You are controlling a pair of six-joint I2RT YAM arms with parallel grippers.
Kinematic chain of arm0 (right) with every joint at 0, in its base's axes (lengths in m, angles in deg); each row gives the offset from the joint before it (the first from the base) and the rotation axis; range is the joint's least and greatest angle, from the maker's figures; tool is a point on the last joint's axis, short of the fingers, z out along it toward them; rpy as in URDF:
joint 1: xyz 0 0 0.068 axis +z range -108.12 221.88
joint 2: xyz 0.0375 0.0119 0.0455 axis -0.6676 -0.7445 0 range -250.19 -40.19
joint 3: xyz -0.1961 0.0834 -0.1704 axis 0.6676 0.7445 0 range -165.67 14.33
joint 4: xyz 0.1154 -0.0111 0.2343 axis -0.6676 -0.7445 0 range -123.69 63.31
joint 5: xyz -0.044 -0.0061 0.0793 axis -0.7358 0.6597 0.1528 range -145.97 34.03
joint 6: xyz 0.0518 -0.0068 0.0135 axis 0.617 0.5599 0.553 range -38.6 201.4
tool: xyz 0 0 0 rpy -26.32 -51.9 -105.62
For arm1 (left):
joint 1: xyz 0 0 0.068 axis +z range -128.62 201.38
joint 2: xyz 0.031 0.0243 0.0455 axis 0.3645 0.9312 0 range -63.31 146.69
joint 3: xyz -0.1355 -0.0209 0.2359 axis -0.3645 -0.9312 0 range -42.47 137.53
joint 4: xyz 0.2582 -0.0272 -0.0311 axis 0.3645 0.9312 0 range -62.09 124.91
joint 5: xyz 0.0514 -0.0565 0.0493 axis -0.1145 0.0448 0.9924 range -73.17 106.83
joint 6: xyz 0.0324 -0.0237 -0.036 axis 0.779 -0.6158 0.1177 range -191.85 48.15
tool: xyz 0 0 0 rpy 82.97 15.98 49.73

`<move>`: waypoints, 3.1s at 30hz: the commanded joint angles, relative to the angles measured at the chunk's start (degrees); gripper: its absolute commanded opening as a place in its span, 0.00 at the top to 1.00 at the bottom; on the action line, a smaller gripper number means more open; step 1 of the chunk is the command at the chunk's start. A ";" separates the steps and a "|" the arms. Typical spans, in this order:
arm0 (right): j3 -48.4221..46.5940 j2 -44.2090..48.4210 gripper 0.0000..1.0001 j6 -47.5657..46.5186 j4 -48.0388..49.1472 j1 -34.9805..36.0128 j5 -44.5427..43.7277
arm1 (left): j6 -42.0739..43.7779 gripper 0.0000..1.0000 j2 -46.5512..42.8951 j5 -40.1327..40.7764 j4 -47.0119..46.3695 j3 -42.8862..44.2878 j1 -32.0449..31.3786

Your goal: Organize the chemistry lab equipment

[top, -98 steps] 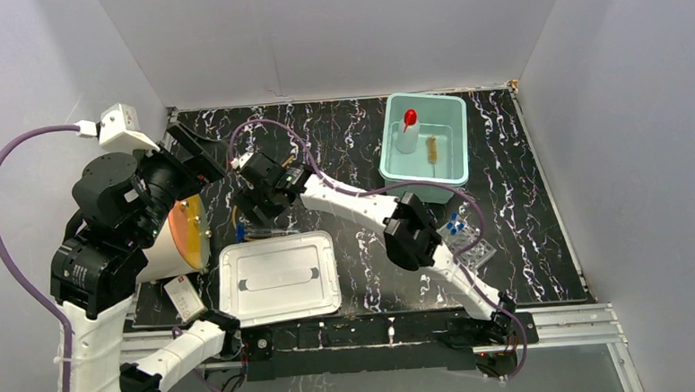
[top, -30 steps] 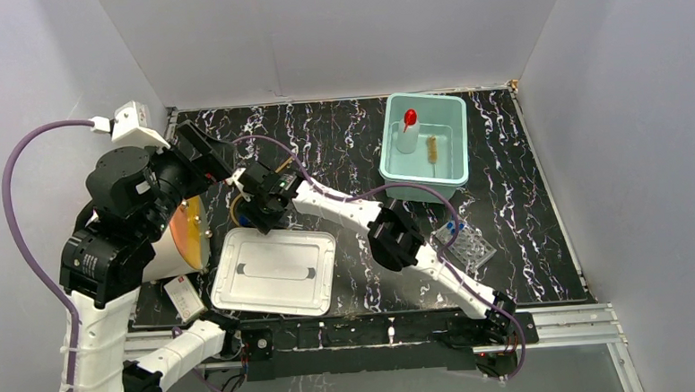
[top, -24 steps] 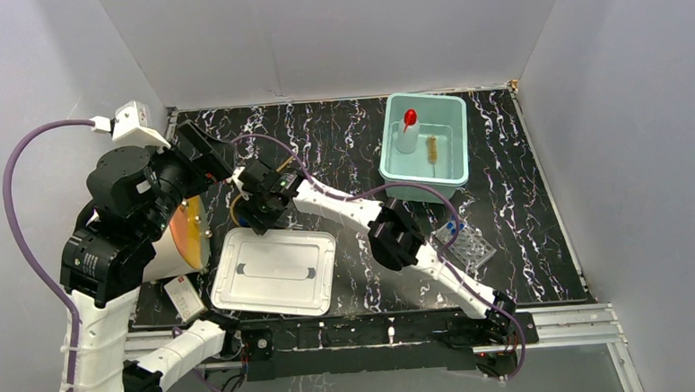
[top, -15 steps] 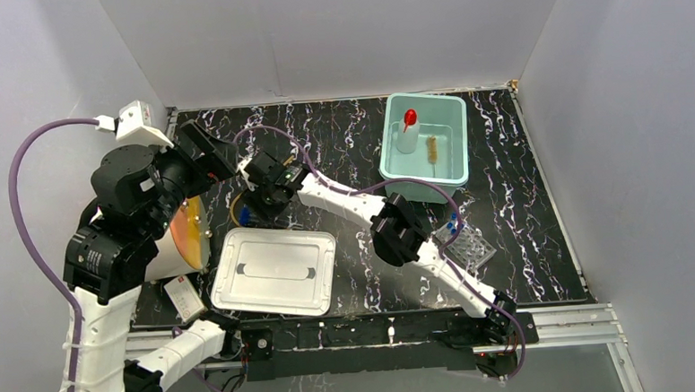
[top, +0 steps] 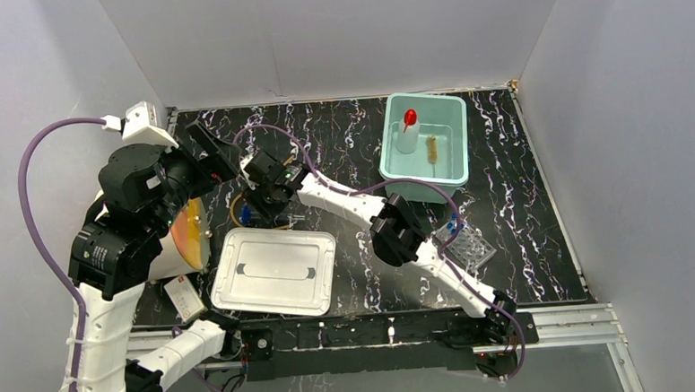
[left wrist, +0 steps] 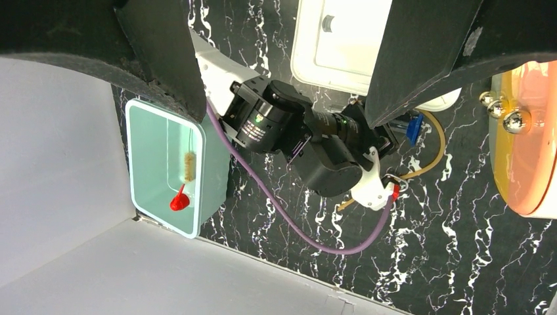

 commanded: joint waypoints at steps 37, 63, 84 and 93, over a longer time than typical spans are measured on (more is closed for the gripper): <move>27.03 37.45 0.64 -1.58 11.00 -5.20 -21.72 | 0.81 0.09 0.06 -0.73 0.59 5.39 -0.10; 62.12 68.64 0.60 7.01 16.38 -27.31 -19.71 | -2.75 0.09 0.93 -6.45 -3.18 -7.10 -0.05; 67.22 73.50 0.48 19.24 17.86 -22.45 -9.68 | -1.76 0.34 32.43 -5.75 -11.07 -20.86 0.85; 71.47 76.92 0.47 21.34 18.53 -22.51 -8.16 | 0.16 0.36 45.60 -5.31 -17.23 -21.03 2.76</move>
